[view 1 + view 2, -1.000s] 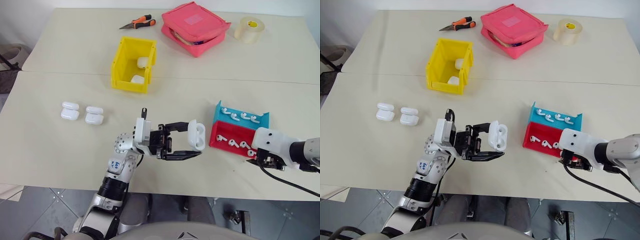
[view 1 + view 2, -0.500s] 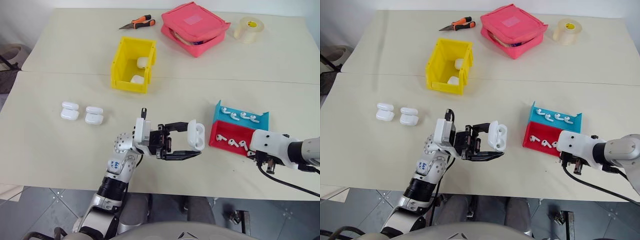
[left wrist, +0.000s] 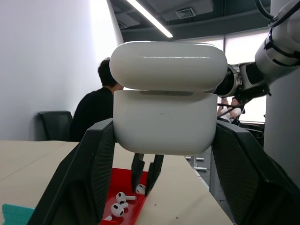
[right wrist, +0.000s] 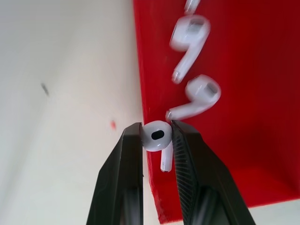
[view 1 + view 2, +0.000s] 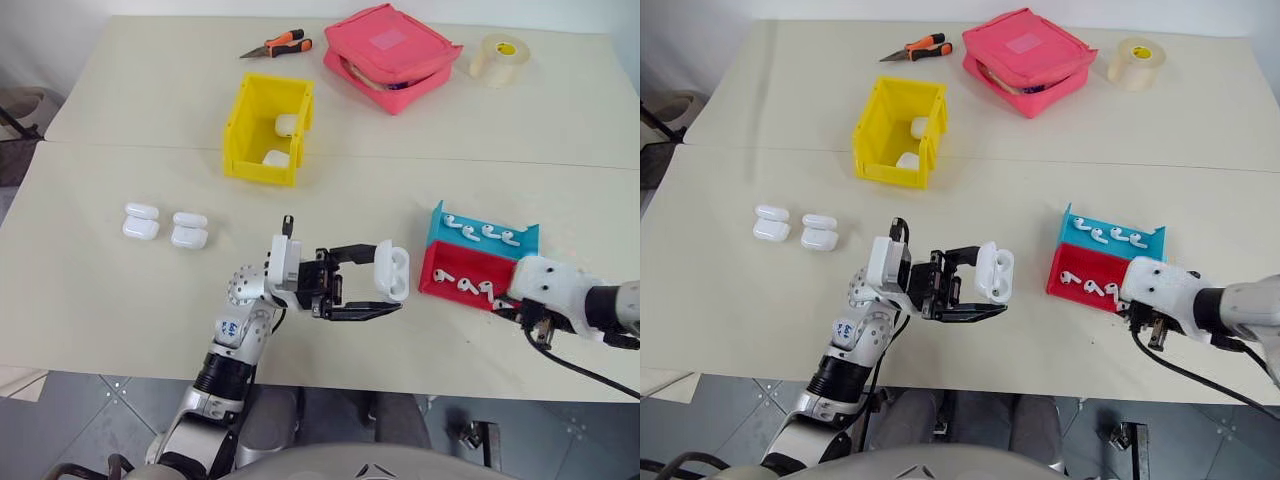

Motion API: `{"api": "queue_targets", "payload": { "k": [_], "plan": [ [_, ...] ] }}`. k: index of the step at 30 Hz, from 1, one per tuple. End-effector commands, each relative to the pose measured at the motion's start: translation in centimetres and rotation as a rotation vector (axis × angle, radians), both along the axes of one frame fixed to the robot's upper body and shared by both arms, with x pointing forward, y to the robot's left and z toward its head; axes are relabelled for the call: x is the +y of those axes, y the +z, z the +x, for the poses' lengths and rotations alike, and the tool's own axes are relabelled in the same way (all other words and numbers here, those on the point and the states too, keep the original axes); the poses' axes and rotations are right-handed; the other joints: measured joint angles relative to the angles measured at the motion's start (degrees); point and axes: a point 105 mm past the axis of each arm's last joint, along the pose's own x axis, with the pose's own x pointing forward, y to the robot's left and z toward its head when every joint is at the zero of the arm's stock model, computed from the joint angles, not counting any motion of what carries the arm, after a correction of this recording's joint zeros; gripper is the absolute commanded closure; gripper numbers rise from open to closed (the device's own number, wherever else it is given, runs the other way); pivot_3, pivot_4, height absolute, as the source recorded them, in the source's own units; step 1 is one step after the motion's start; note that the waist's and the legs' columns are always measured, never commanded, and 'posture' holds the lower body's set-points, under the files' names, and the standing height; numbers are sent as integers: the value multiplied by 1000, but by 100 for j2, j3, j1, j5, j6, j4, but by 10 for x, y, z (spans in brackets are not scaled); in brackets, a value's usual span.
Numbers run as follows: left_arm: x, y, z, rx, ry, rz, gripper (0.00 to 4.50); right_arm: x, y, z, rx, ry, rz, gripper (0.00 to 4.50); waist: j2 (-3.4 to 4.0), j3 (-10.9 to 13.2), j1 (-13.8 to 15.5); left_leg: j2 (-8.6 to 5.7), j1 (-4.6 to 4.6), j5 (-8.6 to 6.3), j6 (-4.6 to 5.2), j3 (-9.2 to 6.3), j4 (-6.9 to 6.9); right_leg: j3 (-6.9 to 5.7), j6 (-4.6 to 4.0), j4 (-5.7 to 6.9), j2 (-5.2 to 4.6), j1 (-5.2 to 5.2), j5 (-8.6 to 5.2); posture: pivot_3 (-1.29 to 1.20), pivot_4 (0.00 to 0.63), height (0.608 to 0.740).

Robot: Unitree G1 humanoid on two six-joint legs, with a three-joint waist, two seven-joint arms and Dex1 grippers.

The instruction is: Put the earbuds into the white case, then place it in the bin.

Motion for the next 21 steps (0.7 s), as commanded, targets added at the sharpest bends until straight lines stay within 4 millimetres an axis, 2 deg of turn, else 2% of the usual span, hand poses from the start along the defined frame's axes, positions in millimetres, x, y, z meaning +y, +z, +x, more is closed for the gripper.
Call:
{"api": "queue_targets", "payload": {
  "k": [1,3,4,6,12,16,21],
  "plan": [
    [2,10,3,-25,-16,-26,1738,19,33,-9,-144,34,231,4000,-2,1,14,1,0,0,0,-4,0,-3,0,0,0,1,0,0,150,740],
    [5,10,7,-20,-26,-8,1738,35,47,-17,-217,71,387,4000,-2,1,9,1,1,1,-1,-7,1,-6,0,2,1,3,0,0,150,740],
    [4,9,8,-14,-39,13,1738,49,59,-21,-285,101,553,4000,-2,1,5,0,2,1,-1,-4,1,-3,0,4,1,2,0,0,150,740],
    [4,7,10,-7,-60,45,1738,64,74,-25,-385,111,760,4000,-8,1,-8,4,5,2,-3,-7,1,-6,0,4,4,4,0,0,150,740],
    [5,7,18,33,-69,72,1738,108,96,-29,-468,150,1126,4000,0,-3,-89,5,14,1,-6,-14,0,8,-1,15,8,0,0,0,150,740],
    [7,8,18,29,-86,88,1738,127,97,-26,-459,178,1198,4000,2,-4,-136,-1,13,2,-7,-17,-1,14,-1,18,8,-4,0,0,150,740],
    [7,10,19,27,-78,92,1738,140,86,-20,-421,189,1250,4000,2,-5,-158,-1,13,1,-5,-9,-3,13,-1,18,8,-5,-1,0,150,740]
  ]
}}
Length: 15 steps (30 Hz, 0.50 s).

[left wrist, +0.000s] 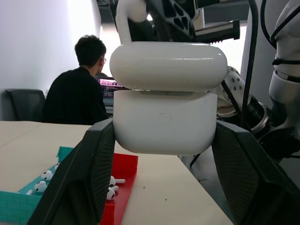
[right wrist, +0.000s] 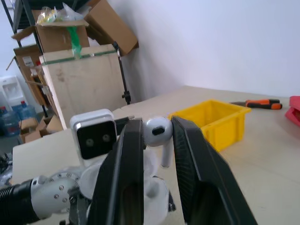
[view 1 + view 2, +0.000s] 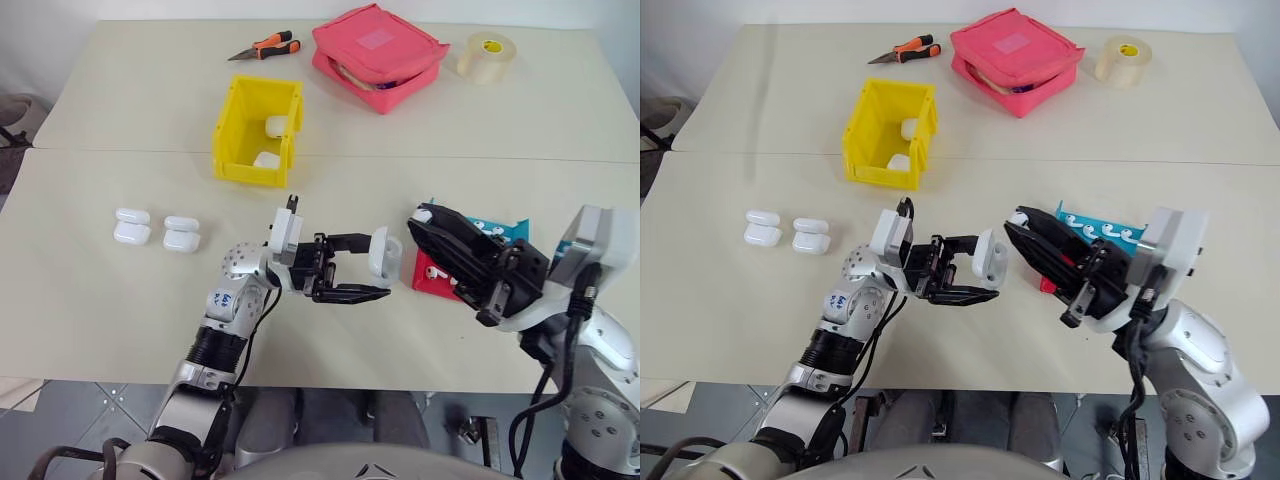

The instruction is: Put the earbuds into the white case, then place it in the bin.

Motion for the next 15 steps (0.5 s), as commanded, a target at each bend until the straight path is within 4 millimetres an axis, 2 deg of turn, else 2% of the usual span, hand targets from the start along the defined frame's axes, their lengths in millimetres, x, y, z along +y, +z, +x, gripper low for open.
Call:
{"api": "queue_targets", "payload": {
  "k": [1,15],
  "plan": [
    [1,12,0,-39,0,-26,1738,4,-1,0,-19,8,26,4000,0,0,1,0,0,0,0,2,0,0,0,1,0,0,0,0,150,740],
    [2,14,1,-48,17,-32,1738,2,-26,6,31,-2,34,4000,0,0,-2,1,0,0,0,15,0,2,0,1,0,-1,0,0,150,740]
  ]
}}
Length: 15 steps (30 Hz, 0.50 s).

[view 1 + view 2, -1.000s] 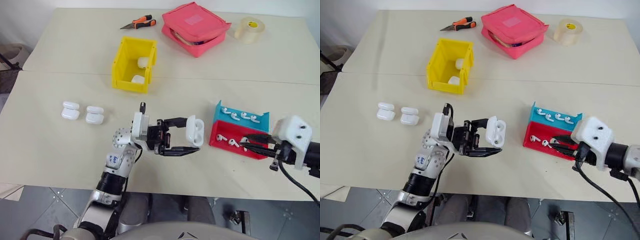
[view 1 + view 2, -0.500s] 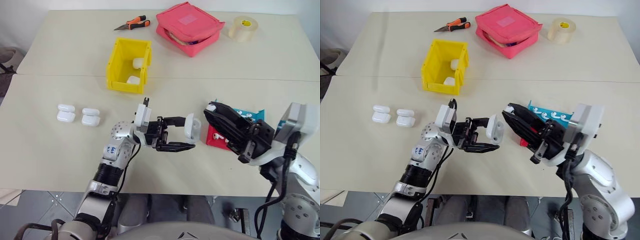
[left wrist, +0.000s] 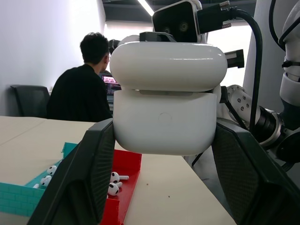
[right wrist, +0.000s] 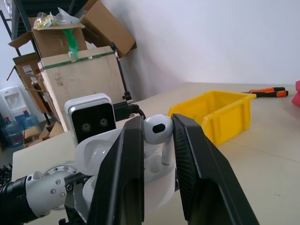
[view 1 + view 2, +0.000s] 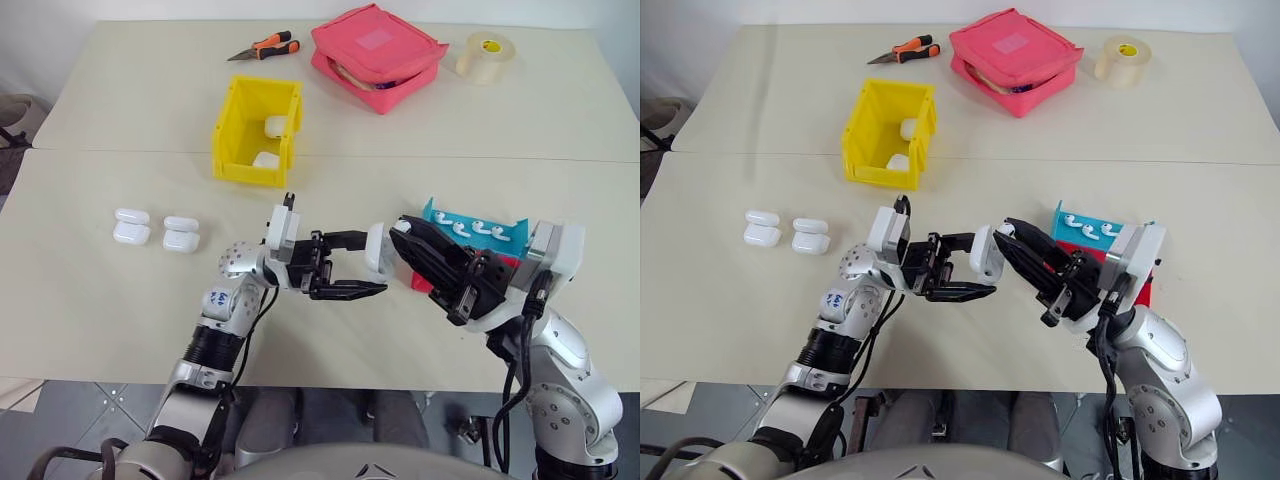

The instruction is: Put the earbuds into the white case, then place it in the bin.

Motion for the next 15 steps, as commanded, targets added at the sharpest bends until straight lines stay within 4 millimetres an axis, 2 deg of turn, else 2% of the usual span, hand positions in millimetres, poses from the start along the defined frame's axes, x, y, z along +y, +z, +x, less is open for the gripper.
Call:
{"api": "queue_targets", "payload": {
  "k": [1,9,15],
  "plan": [
    [-1,14,-3,-58,-4,-37,1738,4,-3,-3,-4,19,-2,4000,0,0,0,0,0,0,0,0,0,0,0,0,0,0,0,0,150,740],
    [-2,14,-3,-59,-7,-40,1738,12,-8,1,0,44,2,4000,0,0,-1,0,0,0,0,1,0,1,0,1,0,-2,0,0,150,740],
    [-3,15,-3,-64,-9,-49,1738,9,-19,10,49,26,-29,4000,0,0,2,0,0,0,0,1,0,1,0,0,0,-2,0,0,150,740]
  ]
}}
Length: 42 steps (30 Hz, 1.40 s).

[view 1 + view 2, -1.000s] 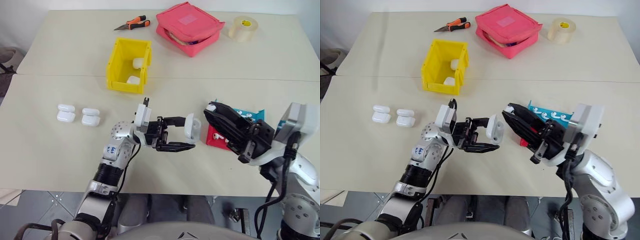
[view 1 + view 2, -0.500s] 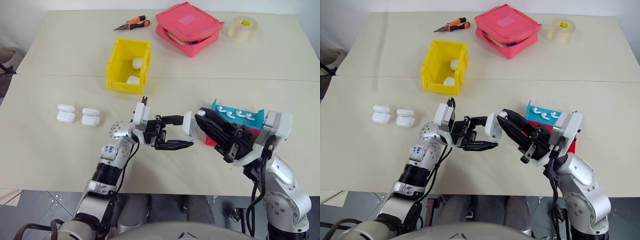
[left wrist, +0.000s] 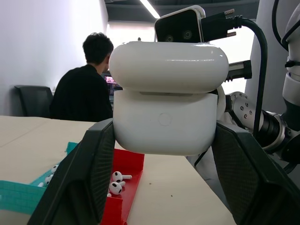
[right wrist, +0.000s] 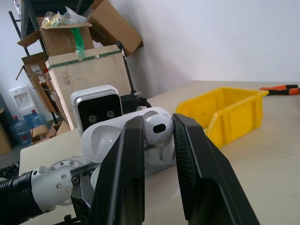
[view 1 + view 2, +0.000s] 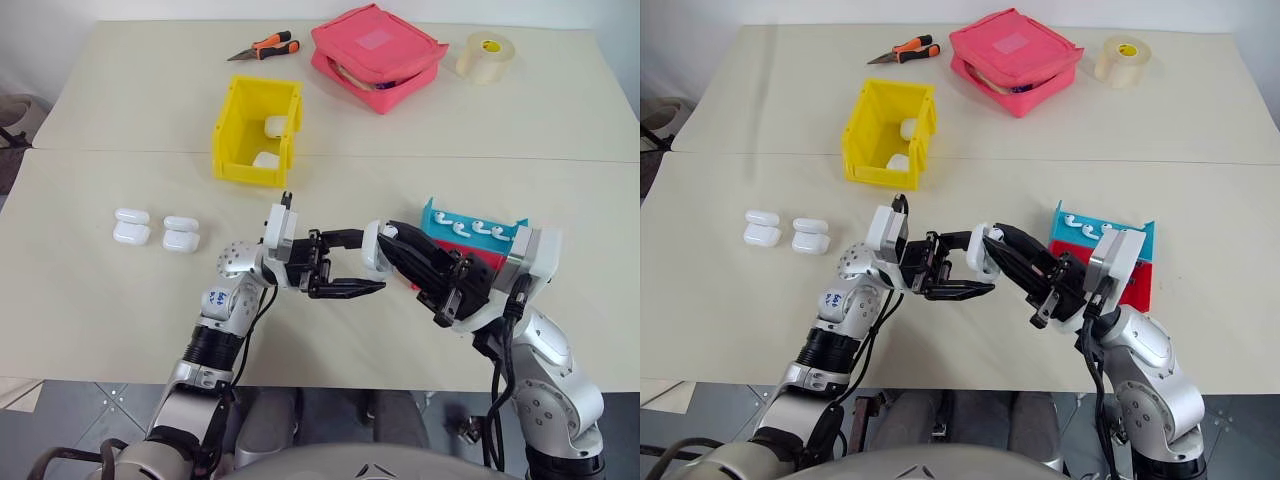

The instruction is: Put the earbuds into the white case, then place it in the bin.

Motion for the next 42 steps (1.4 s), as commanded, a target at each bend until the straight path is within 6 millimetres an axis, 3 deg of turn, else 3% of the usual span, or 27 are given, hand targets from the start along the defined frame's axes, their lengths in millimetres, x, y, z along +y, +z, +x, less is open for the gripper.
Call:
{"api": "queue_targets", "payload": {
  "k": [1,3,8,15,18,22,30,34,37,42],
  "plan": [
    [-5,15,-5,-64,-25,-50,1738,-1,-12,4,53,-7,-37,4000,0,0,1,0,0,0,0,0,0,0,0,0,0,0,0,0,150,740],
    [-5,15,-5,-66,-23,-54,1738,-3,-16,5,70,-15,-50,4000,0,0,1,0,0,0,0,0,0,0,0,0,0,0,0,0,150,740],
    [-6,16,-4,-67,-13,-65,1738,-8,-15,3,92,15,-56,2299,0,0,2,0,-1,0,0,0,0,0,0,0,0,0,0,0,150,740],
    [-7,18,-2,-68,2,-78,1738,-16,2,1,30,30,-90,30,-1,0,5,1,0,0,0,2,0,0,0,-1,0,0,0,0,150,740],
    [-6,16,-2,-66,17,-74,1738,-28,8,-2,8,-1,-126,11,-1,1,15,0,-2,0,1,2,1,0,0,-2,-1,1,0,0,150,740],
    [2,9,3,-67,66,-46,1738,-64,3,-15,20,-88,-270,11,-1,1,60,-3,-6,-2,5,1,-1,-2,0,-5,-4,2,0,0,150,740],
    [16,0,6,-77,143,-11,1738,-166,-31,-38,166,-315,-588,11,-13,5,29,-2,9,-10,21,33,-7,20,7,-11,-4,7,4,0,150,740],
    [15,0,8,-83,164,-16,1738,-186,-28,-24,129,-380,-665,11,-11,4,-12,1,16,-9,23,41,-6,33,10,-9,-4,6,5,0,150,740],
    [12,-1,8,-89,167,-19,1738,-185,-16,-4,111,-360,-717,11,-7,2,-12,2,23,-9,23,45,-8,46,12,-8,-4,3,6,0,150,740],
    [8,-1,9,-93,172,-23,1738,-184,-9,34,275,-339,-855,11,-4,1,15,5,17,-9,22,43,-1,42,11,-10,-3,2,7,0,150,740]
  ]
}}
